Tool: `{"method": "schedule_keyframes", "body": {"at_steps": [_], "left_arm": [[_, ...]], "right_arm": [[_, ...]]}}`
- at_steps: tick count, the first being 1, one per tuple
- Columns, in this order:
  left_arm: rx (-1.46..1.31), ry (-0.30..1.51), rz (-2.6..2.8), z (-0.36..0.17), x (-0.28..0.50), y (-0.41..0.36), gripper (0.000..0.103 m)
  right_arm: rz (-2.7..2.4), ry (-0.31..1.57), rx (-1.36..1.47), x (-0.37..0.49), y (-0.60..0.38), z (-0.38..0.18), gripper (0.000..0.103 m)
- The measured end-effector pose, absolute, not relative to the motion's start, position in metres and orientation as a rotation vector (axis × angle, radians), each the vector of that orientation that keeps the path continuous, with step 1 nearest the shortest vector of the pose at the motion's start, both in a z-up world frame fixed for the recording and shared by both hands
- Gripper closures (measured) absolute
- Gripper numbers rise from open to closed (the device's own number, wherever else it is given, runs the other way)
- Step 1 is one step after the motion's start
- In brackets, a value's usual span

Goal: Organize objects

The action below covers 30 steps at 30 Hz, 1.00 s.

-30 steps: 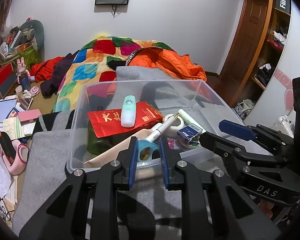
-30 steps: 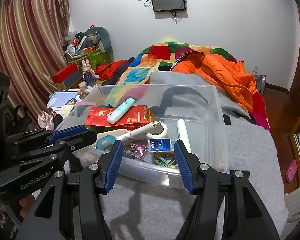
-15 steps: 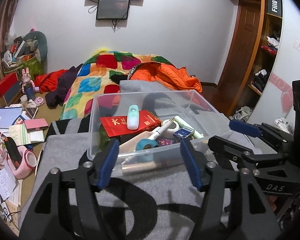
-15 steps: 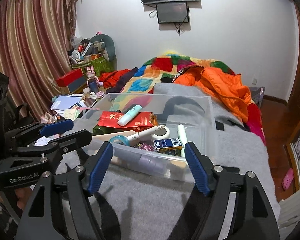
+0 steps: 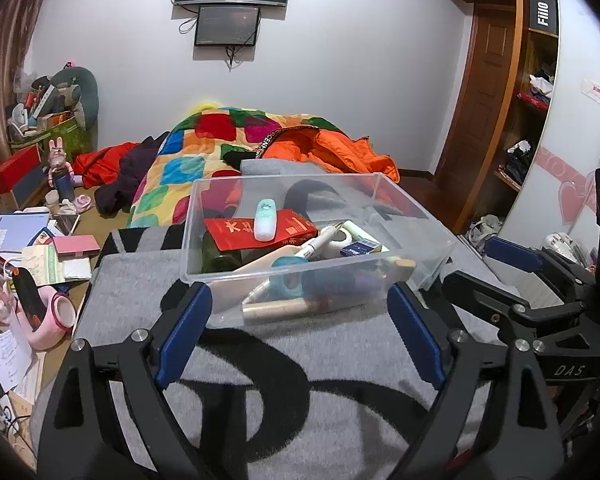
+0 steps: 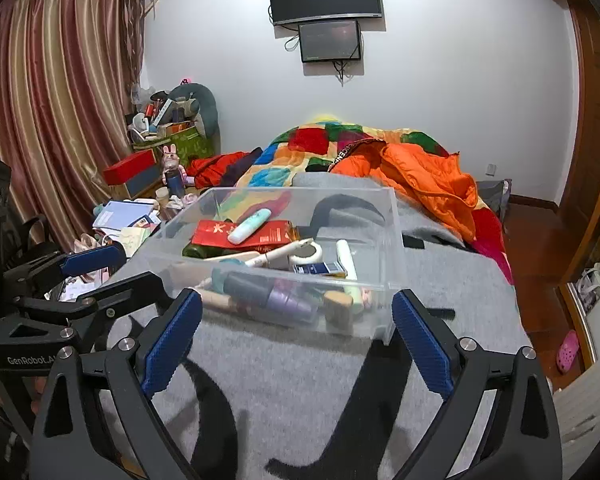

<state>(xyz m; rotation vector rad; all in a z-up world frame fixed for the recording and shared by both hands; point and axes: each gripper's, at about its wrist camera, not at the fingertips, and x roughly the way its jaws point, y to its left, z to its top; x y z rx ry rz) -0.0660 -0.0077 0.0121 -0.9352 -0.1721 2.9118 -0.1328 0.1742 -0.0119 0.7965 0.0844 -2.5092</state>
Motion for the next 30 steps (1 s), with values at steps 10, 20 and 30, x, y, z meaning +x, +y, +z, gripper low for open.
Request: {"method": "schedule_keyframes", "body": {"at_steps": [10,20,30], "left_arm": [[-0.947,-0.175,2.913,0.0088,-0.0598,-0.0045,0.012],[-0.961,-0.173,2.915,0.0046,-0.0605,-0.0056,0.012],[-0.97,-0.178,2.914,0.0024,-0.0616,-0.0068,0.012]], "right_arm": [[-2.507,0.081,0.808,-0.1285,0.1769,-0.0148,0.008],[-2.499,0.083,0.816,-0.1272,0.1741,-0.0177,0.008],[-2.498,0.081,0.815,-0.1271,0.1734,-0.0181,0.008]]}}
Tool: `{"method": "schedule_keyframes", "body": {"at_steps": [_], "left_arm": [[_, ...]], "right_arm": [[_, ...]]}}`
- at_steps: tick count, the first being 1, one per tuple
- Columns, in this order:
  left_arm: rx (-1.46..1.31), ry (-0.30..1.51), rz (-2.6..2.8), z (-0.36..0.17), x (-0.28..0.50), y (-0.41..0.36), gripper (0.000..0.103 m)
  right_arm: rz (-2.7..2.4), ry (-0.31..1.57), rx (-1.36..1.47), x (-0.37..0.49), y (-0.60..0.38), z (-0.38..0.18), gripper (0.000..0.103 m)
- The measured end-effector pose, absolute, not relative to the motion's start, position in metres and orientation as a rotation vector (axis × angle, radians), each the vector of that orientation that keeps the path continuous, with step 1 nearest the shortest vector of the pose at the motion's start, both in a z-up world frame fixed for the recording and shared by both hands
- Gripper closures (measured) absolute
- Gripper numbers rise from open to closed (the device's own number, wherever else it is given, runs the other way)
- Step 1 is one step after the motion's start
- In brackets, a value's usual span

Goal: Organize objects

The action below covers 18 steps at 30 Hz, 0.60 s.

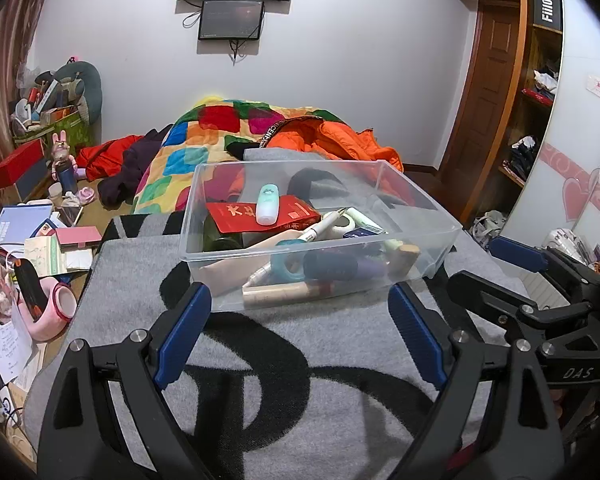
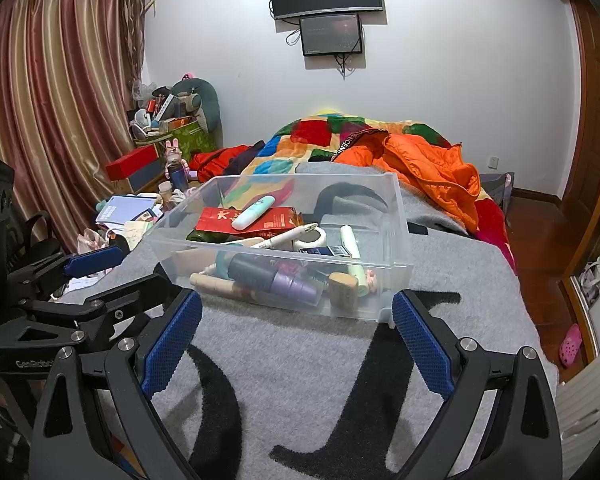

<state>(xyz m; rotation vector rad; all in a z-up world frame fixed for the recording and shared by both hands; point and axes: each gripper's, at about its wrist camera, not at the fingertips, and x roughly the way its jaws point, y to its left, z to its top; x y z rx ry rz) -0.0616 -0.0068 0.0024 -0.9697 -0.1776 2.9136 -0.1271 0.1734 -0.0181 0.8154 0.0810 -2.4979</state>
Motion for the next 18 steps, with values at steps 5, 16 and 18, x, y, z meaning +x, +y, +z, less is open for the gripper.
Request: {"method": "schedule_keyframes", "body": {"at_steps": [5,16,18], "left_arm": [[-0.968,-0.175,2.915,0.0017,-0.0617,-0.0067,0.012],[-0.954,-0.179,2.911,0.0042,-0.0612,-0.0066,0.012],[-0.954,-0.183,2.908,0.0046,-0.0612,-0.0067,0.012]], "right_arm": [[-2.496,0.082,0.817,-0.127,0.1728,-0.0186,0.008],[-2.496,0.078,0.816,-0.1255,0.1719,-0.0199,0.008],[-2.495,0.074,0.818,-0.1251,0.1713,-0.0213,0.008]]}}
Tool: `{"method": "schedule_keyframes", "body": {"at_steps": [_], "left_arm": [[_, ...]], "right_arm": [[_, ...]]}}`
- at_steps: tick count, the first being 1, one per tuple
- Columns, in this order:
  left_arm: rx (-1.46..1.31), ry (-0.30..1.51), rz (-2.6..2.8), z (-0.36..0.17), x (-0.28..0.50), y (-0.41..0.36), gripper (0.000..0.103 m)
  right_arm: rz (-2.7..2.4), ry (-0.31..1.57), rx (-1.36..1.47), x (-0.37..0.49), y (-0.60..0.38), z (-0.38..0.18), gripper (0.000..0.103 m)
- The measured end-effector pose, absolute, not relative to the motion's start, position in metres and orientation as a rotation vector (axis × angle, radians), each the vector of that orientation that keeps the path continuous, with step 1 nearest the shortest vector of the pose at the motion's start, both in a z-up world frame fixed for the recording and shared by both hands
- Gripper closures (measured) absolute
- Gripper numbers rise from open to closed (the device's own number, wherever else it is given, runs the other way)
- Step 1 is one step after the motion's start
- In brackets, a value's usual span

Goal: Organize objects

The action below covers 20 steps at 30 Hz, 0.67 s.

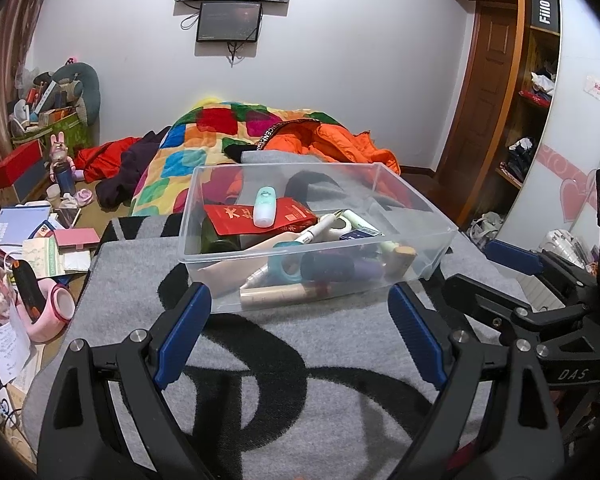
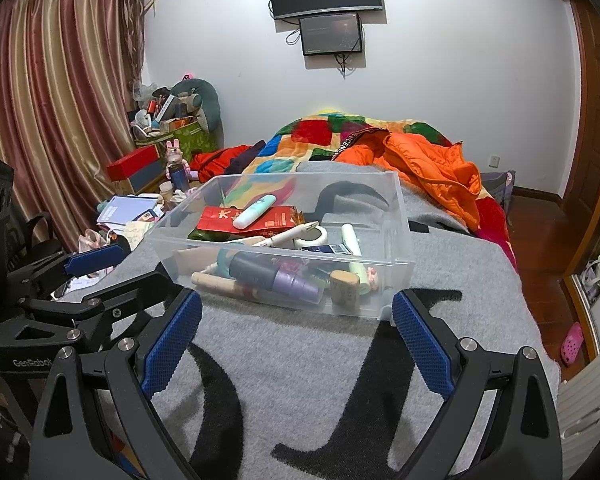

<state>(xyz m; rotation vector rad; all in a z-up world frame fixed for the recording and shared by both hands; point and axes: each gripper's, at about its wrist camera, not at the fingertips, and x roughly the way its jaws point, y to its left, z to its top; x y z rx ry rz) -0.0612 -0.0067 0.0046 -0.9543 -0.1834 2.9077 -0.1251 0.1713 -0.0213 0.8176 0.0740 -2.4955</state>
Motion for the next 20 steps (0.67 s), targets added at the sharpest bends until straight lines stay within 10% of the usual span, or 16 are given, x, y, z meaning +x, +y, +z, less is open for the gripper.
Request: {"method": "schedule_keyframes", "body": {"at_steps": [20], "left_arm": [[-0.957,-0.194,2.909,0.0034,-0.0595,-0.0061,0.012]], "right_arm": [[-2.49,0.054,0.827,-0.1262,0.1743,-0.0211,0.008]]}}
